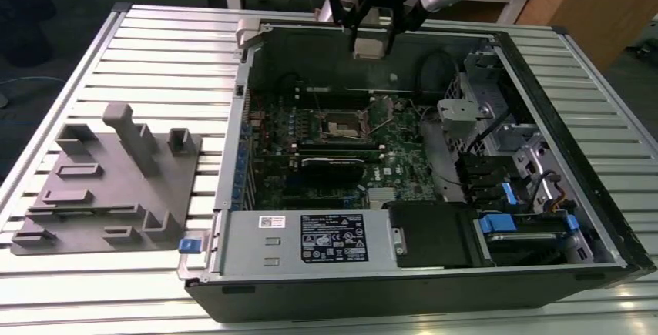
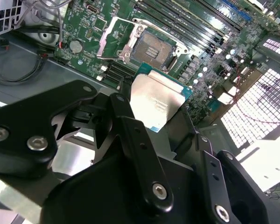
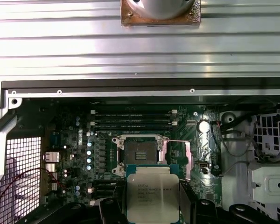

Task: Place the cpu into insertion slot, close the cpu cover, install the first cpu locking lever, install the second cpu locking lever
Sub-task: 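Place the cpu into insertion slot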

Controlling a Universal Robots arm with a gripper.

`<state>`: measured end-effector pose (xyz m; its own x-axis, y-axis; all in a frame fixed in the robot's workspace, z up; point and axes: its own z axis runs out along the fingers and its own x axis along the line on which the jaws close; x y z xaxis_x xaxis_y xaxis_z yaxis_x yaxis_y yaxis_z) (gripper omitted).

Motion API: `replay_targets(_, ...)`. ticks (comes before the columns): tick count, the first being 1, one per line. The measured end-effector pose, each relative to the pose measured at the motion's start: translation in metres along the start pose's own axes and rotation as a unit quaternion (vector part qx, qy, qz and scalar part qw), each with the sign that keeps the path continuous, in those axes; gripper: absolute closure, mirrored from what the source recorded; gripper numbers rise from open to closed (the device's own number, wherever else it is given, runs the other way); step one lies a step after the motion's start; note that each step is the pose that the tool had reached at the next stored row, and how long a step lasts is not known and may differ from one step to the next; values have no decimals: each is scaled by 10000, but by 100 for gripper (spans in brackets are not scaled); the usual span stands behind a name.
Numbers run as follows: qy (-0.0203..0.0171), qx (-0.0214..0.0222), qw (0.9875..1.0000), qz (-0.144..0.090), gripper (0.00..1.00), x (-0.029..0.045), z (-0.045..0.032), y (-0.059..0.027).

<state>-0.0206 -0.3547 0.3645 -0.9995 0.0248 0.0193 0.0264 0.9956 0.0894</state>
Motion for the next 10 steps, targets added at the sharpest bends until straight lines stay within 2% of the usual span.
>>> replay_targets(10,0,0,10000,0,46,0,14,-1)
